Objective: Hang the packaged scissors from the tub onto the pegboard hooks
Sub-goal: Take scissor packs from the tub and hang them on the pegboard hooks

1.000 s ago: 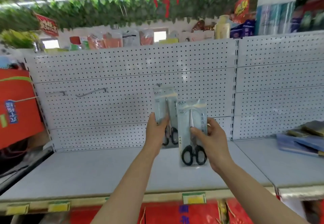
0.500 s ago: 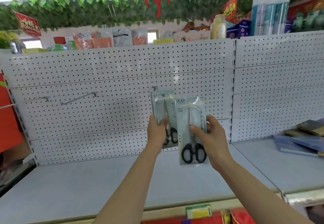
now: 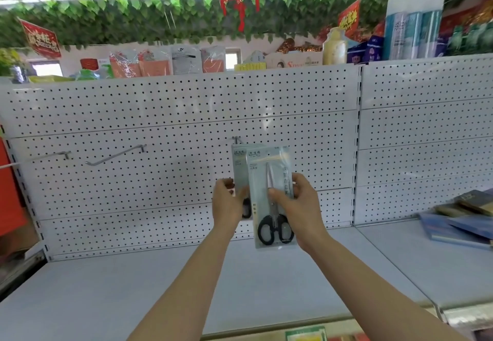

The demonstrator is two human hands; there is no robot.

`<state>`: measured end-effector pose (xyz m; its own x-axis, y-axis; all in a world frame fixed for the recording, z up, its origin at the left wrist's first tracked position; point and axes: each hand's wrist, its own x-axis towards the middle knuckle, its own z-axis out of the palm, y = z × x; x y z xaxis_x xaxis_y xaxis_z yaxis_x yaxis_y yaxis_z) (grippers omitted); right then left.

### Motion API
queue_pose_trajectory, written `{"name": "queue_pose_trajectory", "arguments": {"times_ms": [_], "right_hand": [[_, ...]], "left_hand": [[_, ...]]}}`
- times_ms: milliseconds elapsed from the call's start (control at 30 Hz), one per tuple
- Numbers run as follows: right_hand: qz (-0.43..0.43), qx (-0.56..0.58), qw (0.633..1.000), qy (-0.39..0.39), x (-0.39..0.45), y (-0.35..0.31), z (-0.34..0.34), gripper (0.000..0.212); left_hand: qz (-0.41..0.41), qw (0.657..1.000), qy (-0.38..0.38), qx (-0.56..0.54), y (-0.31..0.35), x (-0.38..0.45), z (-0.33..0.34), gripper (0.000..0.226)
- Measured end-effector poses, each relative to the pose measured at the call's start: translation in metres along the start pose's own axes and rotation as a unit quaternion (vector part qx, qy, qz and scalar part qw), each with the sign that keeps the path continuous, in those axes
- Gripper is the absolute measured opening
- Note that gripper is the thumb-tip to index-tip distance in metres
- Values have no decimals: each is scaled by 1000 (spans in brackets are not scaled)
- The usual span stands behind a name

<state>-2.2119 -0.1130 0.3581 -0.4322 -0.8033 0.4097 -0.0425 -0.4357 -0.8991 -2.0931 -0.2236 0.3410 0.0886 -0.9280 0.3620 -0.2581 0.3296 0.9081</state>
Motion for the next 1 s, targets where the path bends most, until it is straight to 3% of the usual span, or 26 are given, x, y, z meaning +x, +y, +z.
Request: {"name": "queue_pose_trajectory", "arguments": {"times_ms": [133,233,300,400,500,1000], "right_hand": [[0,-11,1000,-7,16,4,13,24],[3,-15,1000,-10,25,14,22,25],[6,-10,1000,-10,28,21,26,25],[6,5,1000,-14,32,27,29,23],[3,3,1000,-20,37,29,32,21],[7,19,999,-38,44,32,25,15]], "left_hand": [[191,971,140,27,26,-6,-23,33],[336,930,89,119,50,-8,-32,42],[383,902,43,194,54,-3,-30,47],[383,891,16,244,49,5,-25,53],[359,902,13,240,46,10,-22,57],[389,890,25,237,56,20,-22,52]]}}
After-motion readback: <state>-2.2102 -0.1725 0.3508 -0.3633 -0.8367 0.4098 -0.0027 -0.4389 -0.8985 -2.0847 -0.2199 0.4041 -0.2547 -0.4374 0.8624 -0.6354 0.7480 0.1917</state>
